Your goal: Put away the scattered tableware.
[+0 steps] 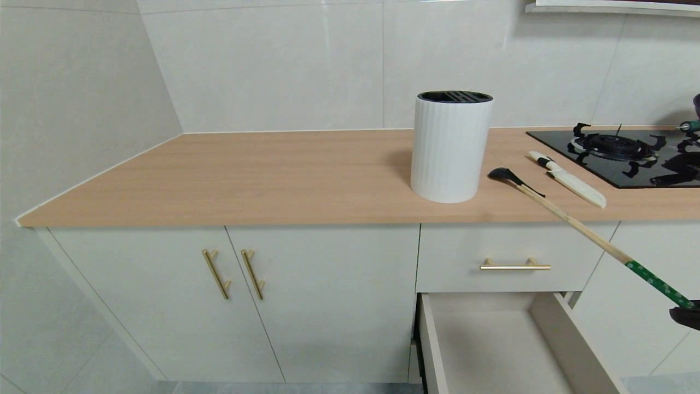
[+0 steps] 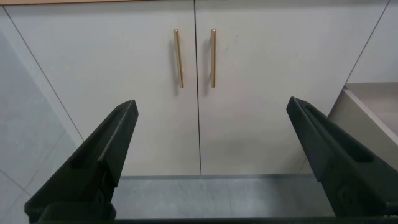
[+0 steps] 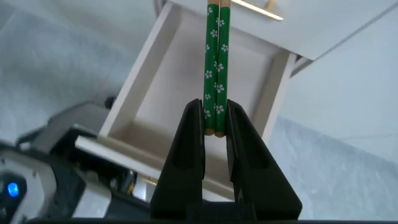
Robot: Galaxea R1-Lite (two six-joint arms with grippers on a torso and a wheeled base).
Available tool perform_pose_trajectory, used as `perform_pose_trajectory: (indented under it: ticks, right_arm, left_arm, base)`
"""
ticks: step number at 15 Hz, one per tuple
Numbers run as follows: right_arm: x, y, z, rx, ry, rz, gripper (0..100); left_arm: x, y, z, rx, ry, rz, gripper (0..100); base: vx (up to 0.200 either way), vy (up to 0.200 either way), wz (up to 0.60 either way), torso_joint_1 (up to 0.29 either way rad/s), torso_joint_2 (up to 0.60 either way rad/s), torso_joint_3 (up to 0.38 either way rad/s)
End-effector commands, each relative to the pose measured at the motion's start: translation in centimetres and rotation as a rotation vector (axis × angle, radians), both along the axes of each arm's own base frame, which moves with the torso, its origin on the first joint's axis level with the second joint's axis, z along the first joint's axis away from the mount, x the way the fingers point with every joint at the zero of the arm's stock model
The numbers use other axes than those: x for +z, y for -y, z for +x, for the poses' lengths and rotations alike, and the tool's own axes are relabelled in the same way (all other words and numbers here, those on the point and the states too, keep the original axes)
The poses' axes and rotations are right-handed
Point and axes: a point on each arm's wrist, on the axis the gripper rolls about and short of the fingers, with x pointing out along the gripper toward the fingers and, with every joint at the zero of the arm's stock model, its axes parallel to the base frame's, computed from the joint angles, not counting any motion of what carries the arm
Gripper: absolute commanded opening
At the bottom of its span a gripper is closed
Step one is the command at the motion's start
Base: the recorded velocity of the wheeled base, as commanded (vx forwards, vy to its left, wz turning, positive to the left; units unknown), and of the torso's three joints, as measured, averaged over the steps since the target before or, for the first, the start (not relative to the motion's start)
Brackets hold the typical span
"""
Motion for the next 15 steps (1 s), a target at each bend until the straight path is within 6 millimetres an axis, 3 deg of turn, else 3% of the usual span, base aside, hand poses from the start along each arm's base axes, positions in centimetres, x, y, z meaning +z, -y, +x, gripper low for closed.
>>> perform_pose_trajectory:
  ticks: [1,6,15]
  right_arm:
    - [-0.8,-0.1,-0.6,0.034,-0.017,-0.01,0]
    - [-2.8,-0.6,0.3,0.074,-0.112,-0.069,0]
    - [-5.9,-1.7,1.6,0.181,-0.248,-0.164,0]
  left_arm:
    - [0.0,0.0,0.0,0.001,-0.001,0.0,100]
    - [0.0,0.0,0.0,0.001,-0.001,0.0,100]
    - [0.0,0.0,0.0,0.001,-0.001,0.0,100]
  base:
    - [0.0,0.0,0.0,0.0,0.0,0.0]
    - [0.0,0.0,0.0,-0.055,0.16,0.103]
    - [0.0,0.0,0.0,-0.132,0.45,0.304]
